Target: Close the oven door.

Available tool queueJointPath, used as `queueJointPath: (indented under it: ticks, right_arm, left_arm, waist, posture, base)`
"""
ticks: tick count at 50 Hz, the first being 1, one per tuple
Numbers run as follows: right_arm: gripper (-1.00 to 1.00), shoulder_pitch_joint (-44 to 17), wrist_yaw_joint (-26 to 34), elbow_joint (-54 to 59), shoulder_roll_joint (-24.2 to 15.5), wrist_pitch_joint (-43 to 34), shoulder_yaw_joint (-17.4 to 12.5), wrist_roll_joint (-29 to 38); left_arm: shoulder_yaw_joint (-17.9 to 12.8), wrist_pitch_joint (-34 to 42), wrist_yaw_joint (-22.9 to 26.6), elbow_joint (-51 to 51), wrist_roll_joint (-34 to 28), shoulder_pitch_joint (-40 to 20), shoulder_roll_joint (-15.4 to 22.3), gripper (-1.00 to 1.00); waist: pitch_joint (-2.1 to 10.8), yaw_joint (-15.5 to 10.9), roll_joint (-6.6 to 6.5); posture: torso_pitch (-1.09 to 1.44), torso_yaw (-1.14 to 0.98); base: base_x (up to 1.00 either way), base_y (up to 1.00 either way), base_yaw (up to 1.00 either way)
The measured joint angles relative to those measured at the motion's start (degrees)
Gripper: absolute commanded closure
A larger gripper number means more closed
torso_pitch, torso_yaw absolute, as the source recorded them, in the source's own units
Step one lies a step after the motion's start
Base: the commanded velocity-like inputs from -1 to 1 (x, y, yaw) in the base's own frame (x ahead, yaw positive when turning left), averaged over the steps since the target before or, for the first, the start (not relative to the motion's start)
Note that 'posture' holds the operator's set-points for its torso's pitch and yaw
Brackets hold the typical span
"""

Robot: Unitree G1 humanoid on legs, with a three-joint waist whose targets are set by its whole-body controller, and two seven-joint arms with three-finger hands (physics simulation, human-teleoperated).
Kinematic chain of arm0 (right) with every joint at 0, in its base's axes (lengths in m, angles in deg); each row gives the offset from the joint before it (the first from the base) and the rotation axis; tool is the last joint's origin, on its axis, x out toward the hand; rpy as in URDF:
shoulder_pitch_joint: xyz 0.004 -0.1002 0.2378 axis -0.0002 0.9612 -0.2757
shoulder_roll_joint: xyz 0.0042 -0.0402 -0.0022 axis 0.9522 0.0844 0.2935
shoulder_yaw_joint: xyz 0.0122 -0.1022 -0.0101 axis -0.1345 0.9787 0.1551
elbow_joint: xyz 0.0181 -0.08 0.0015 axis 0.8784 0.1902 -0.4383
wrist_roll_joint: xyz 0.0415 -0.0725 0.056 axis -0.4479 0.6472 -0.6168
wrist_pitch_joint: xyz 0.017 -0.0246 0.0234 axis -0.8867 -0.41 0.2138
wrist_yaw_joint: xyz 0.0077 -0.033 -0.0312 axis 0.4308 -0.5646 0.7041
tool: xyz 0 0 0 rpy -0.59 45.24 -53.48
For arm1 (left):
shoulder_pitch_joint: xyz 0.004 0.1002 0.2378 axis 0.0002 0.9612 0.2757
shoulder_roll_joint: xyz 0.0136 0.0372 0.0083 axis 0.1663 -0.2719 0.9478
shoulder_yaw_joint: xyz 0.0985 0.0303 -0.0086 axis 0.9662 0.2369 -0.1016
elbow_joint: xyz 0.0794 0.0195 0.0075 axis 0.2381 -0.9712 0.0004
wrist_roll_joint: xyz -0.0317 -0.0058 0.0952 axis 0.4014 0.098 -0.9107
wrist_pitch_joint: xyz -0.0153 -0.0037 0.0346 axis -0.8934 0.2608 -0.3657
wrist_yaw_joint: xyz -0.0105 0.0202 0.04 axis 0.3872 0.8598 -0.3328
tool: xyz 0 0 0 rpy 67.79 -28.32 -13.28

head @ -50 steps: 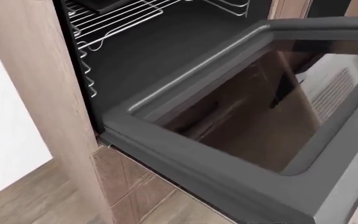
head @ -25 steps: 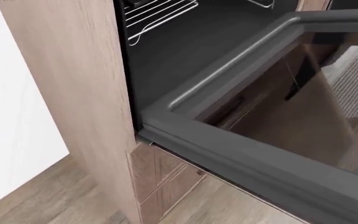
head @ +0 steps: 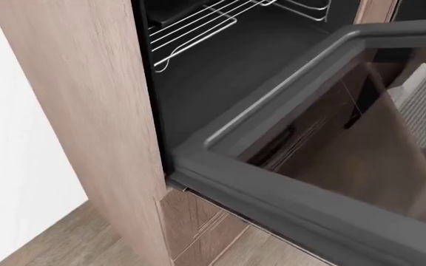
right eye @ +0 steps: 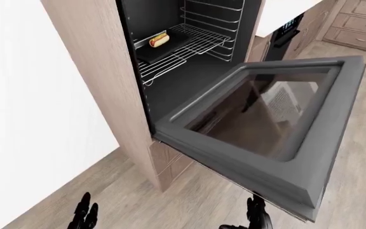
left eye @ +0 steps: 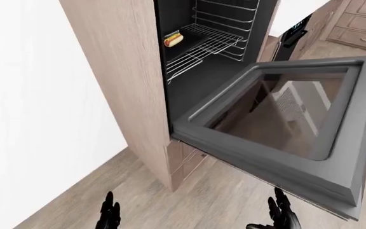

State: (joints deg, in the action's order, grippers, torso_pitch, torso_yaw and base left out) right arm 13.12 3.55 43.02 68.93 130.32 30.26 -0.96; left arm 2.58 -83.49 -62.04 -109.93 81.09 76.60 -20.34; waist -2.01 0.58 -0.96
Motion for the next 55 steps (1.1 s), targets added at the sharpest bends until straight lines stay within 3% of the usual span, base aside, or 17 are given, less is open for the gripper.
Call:
queueJointPath:
  ticks: [3, 6, 10, 15, 18, 20, 24, 27, 35, 41, 49, 55]
  right_arm:
    - [-1.00, 0.02, 0.03, -0.05, 0.02, 0.09, 0.04, 0.00]
    - [-1.00, -0.29, 0.28, -0.15, 0.86, 0.00, 0.43, 0.30]
    - [-1.00, -0.34, 0.70, -0.06, 1.06, -0.22, 0.69, 0.83]
    - [-1.00, -0.25, 0.54, -0.09, 0.78, -0.10, 0.42, 0.69]
    - [-1.00, -0.29, 0.54, -0.17, 0.65, 0.09, 0.33, 0.57]
    - [-1.00, -0.38, 0.29, -0.25, -0.03, -0.10, 0.01, 0.35]
    - [-1.00, -0.47, 0.22, -0.38, 0.03, -0.05, -0.22, -0.19]
    - [-1.00, -0.54, 0.32, -0.43, 0.04, 0.09, -0.20, -0.32]
    - [-1.00, -0.62, 0.88, -0.13, 0.76, -0.78, 0.11, -0.12]
    - [-1.00, -1.61, 2.85, -0.34, 1.06, -2.27, -2.30, -4.27]
    - [-1.00, -3.87, 10.41, -0.73, 1.12, -8.49, -7.23, -17.98]
    - [-1.00, -4.35, 18.89, -1.47, 0.62, -8.64, -7.94, -29.36]
  left_arm:
    - [-0.01, 0.05, 0.03, -0.07, -0.08, 0.08, 0.02, -1.00]
    - [-0.41, 0.13, -0.19, -0.13, 0.22, 0.29, 0.71, -1.00]
    - [-0.68, 0.18, -0.45, -0.28, 0.63, 0.40, 0.97, -1.00]
    - [-0.75, -0.21, -0.18, 0.25, 0.65, 0.04, 1.11, -1.00]
    - [-0.79, -0.24, -0.07, 0.04, 0.62, 0.13, 1.11, -1.00]
    - [-0.39, 0.19, 0.03, -0.14, 0.38, -0.09, 0.10, -1.00]
    - [-0.04, 0.37, 0.59, -0.08, -0.25, -0.20, 0.01, -1.00]
    - [-0.27, 0.13, 0.39, 0.13, -0.06, -0.23, 0.32, -1.00]
    - [-0.50, 0.04, -0.10, -0.11, 0.57, 0.13, 0.62, -1.00]
    - [-0.12, -0.07, -0.25, 0.14, 0.23, 0.00, 0.41, -1.00]
    - [0.30, -0.65, -1.72, 0.02, -0.43, 0.05, 0.63, -1.00]
    - [0.06, -0.08, -3.39, 0.14, -1.10, -0.37, 0.88, -1.00]
  waist:
    - [-0.04, -0.18, -1.63]
    - [-0.46, -0.76, -0.84]
    - [-0.08, -1.24, -1.51]
    - [-0.40, -1.17, 1.26]
    - [0.04, -1.07, 4.49]
    - [-0.36, -0.28, 3.18]
    - [-0.83, 0.42, 2.83]
    - [-0.90, 0.33, 0.25]
    - [0.60, -0.07, 1.26]
    - [1.27, -0.10, 1.69]
    - [1.18, -0.16, 1.78]
    - [1.05, -0.27, 1.84]
  posture:
    - [0.00, 0.00]
    - [0.00, 0.00]
    - [0.00, 0.00]
    - [0.00, 0.00]
    - [0.00, 0.00]
    - [0.00, 0.00]
    - [0.00, 0.00]
    - [0.00, 0.00]
    - [0.00, 0.00]
    - [0.00, 0.00]
    - [0.00, 0.00]
    - [0.00, 0.00]
  base:
    - [0.08, 0.00, 0.00]
    - [0.09, 0.00, 0.00]
    - [0.08, 0.00, 0.00]
    - [0.08, 0.00, 0.00]
    - [0.08, 0.00, 0.00]
    - [0.08, 0.00, 0.00]
    - [0.00, 0.00, 0.00]
    - [0.00, 0.00, 0.00]
    - [0.00, 0.00, 0.00]
    - [0.00, 0.00, 0.00]
    - [0.00, 0.00, 0.00]
    - [0.00, 0.00, 0.00]
